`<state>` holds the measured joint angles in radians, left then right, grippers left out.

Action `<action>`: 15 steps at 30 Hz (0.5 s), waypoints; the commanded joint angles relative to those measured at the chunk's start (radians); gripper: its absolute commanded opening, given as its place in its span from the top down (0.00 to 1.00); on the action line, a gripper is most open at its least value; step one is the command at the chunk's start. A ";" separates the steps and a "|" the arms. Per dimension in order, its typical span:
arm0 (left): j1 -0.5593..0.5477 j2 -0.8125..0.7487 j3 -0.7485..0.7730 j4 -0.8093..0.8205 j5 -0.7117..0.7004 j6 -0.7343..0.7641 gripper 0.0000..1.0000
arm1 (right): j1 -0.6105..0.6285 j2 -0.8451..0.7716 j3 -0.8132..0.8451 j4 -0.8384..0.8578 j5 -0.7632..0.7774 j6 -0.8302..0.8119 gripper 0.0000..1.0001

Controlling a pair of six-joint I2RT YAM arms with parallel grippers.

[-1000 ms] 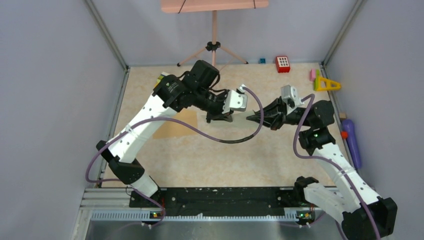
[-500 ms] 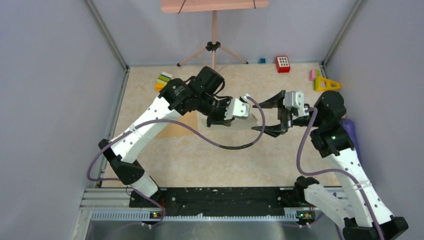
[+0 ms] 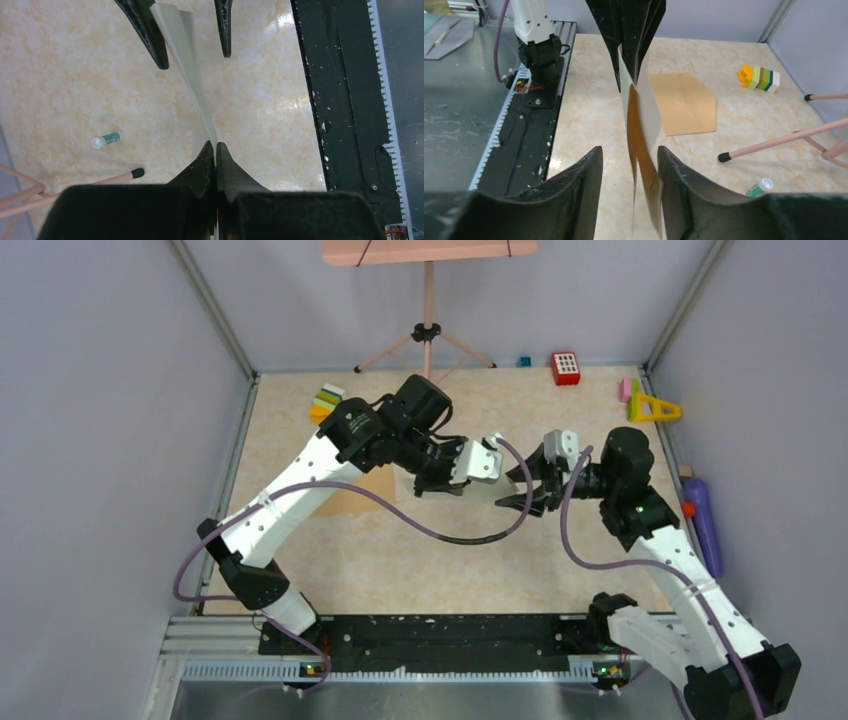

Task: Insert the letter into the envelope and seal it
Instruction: Fold the letter.

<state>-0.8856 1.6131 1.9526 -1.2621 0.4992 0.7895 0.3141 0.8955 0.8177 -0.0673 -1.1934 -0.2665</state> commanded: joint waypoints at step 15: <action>-0.012 -0.021 0.058 0.129 -0.027 -0.081 0.40 | 0.009 -0.018 -0.020 0.123 0.014 0.027 1.00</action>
<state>-0.8928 1.6135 1.9629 -1.2407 0.4541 0.7616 0.3168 0.8837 0.8120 -0.0204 -1.1866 -0.2657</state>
